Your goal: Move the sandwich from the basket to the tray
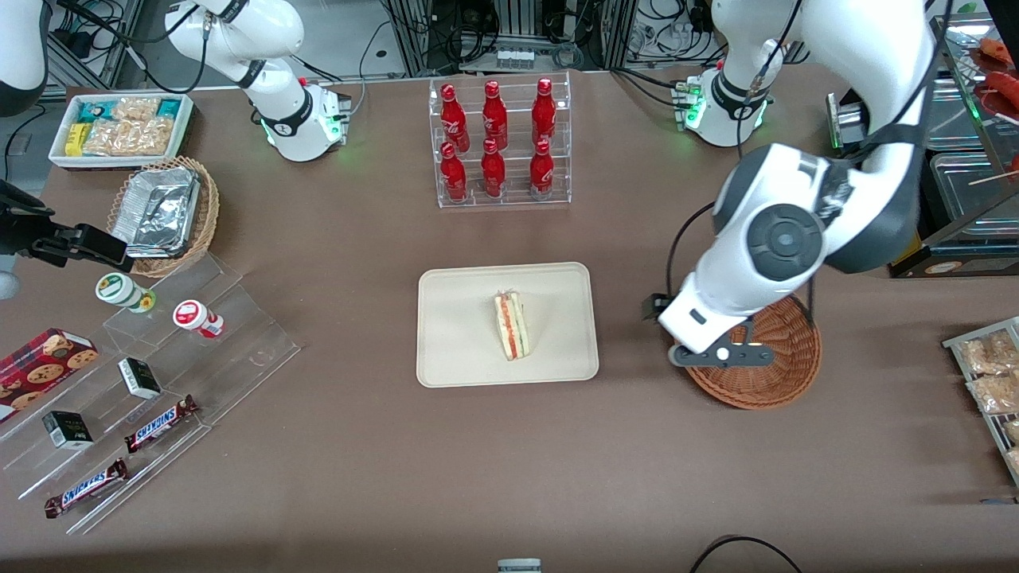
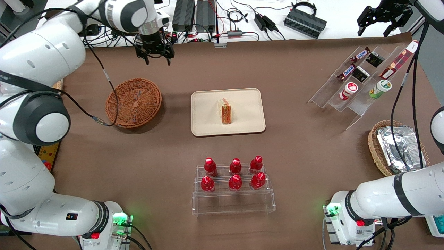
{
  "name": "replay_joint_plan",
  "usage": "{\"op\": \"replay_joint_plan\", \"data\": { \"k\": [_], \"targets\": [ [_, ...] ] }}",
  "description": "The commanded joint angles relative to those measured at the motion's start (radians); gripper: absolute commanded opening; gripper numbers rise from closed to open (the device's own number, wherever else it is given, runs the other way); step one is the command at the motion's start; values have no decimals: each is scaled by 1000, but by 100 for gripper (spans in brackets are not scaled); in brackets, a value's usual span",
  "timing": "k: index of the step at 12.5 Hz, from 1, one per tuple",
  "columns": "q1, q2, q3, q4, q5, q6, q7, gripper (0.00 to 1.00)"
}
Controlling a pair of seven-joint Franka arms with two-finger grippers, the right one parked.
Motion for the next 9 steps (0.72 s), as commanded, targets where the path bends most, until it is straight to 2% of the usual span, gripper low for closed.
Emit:
{"op": "replay_joint_plan", "data": {
  "k": [1,3,9],
  "targets": [
    [58,-84,16,-38,-39,-93,175,100],
    [45,-130,95,-38,-42,-161,262,100],
    [48,-271,217,-38,-40,-307,420,100]
  ]
}}
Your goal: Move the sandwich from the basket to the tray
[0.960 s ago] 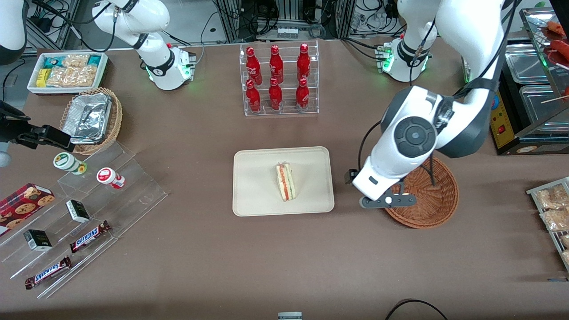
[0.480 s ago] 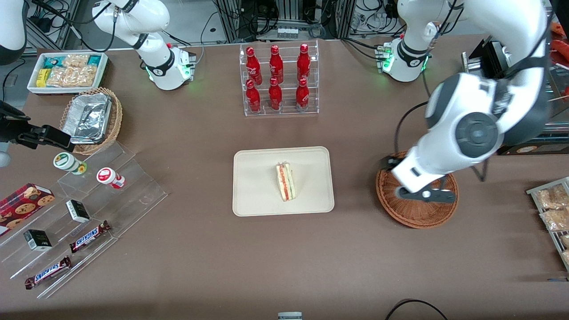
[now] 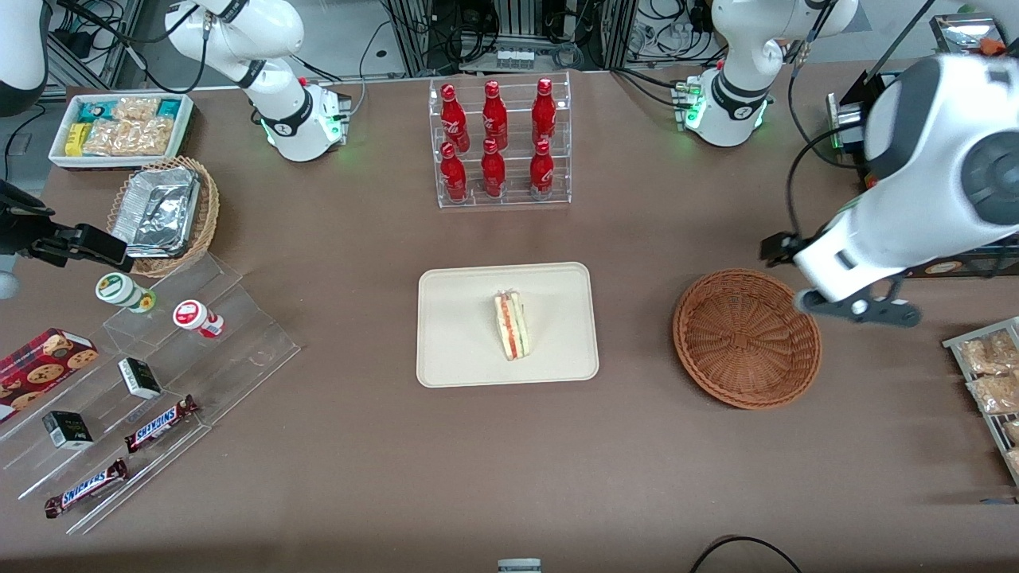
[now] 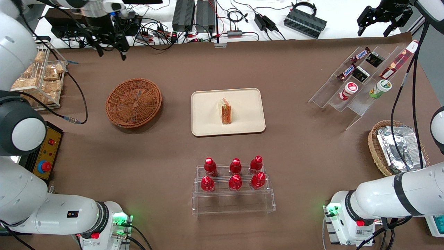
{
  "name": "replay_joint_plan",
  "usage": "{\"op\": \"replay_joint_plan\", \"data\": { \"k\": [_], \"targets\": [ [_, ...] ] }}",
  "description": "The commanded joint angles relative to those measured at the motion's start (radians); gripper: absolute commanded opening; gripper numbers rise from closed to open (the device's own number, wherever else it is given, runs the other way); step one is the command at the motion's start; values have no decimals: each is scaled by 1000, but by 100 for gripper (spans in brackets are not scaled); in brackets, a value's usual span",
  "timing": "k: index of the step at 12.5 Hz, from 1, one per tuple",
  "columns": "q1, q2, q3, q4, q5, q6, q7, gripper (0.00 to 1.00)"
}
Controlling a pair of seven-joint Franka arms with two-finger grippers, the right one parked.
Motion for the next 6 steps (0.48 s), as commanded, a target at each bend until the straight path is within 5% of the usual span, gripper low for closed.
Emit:
{"op": "replay_joint_plan", "data": {
  "k": [1,6],
  "targets": [
    [-1,-88,40,-38,-9,-37,40,100],
    [-1,-134,69,-35,-5,-72,40,100]
  ]
}}
